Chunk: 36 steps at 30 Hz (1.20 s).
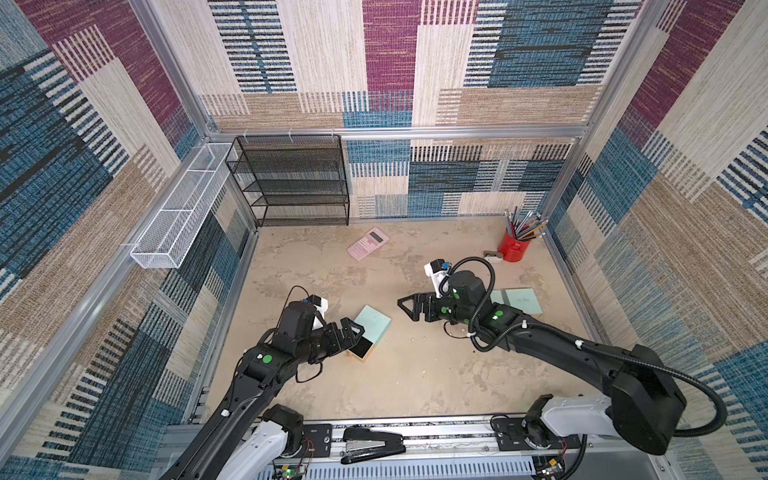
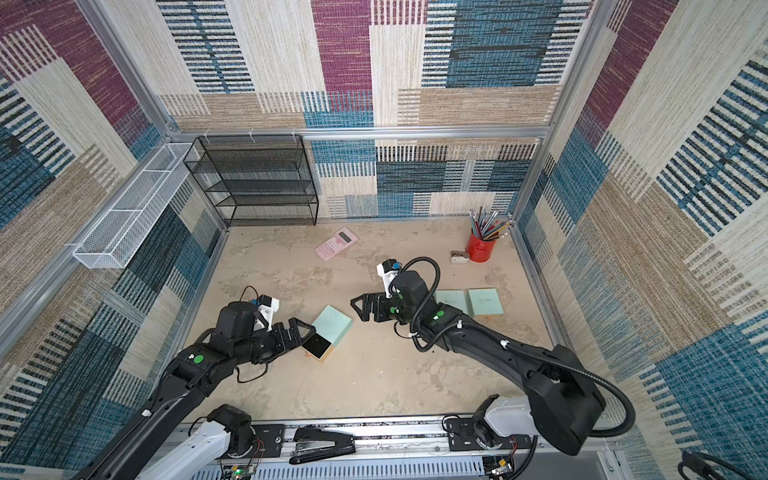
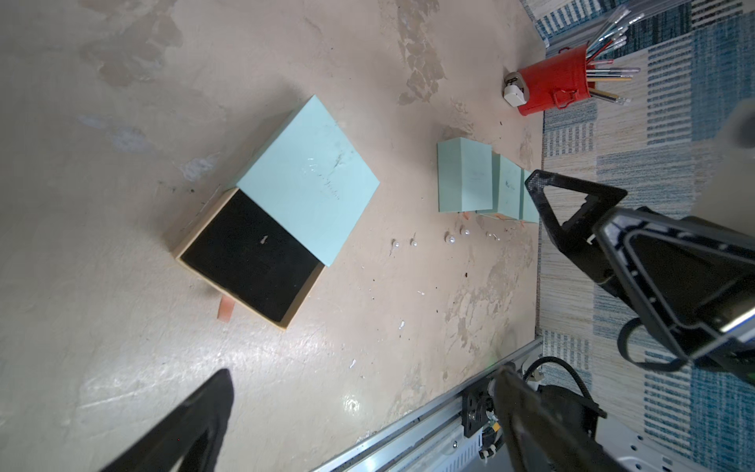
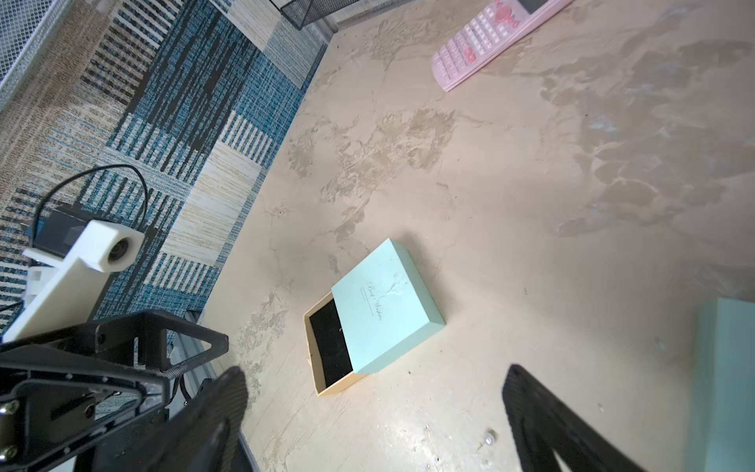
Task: Take out the earrings from the drawer-style jewelry box
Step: Close the drawer of the jewelry box.
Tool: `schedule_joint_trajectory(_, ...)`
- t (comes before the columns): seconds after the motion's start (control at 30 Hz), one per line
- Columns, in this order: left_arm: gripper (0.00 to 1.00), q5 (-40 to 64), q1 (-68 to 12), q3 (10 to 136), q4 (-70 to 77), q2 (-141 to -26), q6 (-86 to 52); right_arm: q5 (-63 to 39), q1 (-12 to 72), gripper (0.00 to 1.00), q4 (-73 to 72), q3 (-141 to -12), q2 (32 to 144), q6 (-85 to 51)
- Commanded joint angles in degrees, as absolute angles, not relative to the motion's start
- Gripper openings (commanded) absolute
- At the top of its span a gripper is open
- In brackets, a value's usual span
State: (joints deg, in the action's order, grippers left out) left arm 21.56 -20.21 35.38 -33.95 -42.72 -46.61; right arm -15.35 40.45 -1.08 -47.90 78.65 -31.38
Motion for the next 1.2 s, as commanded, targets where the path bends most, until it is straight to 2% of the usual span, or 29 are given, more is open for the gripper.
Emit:
schedule_joint_trajectory(0.0, 0.99, 31.72, -16.19, 30.94, -27.02, -42.11, -52.64, -20.63, 39.93, 0.99, -6.84, -49.7, 82.2, -30.49)
schedule_joint_trajectory(0.13, 0.99, 40.15, -10.43, 21.55, -11.2, -41.43, -61.82, -25.32, 38.96, 0.99, -8.25, -52.82, 88.23, -30.41)
schedule_joint_trajectory(0.27, 0.99, 42.14, -7.75, 15.64, -2.07, -42.1, -66.27, -27.31, 38.8, 0.99, -8.64, -56.01, 93.49, -30.4)
schedule_joint_trajectory(0.73, 0.99, 38.66, -7.13, 12.36, -1.69, -45.56, -63.04, -34.62, 38.98, 0.99, -14.63, -59.89, 105.22, -33.35)
schedule_joint_trajectory(1.17, 0.98, 40.18, -7.3, 11.16, 15.04, -56.72, -66.24, -37.31, 40.43, 0.99, -17.04, -61.29, 110.01, -35.01)
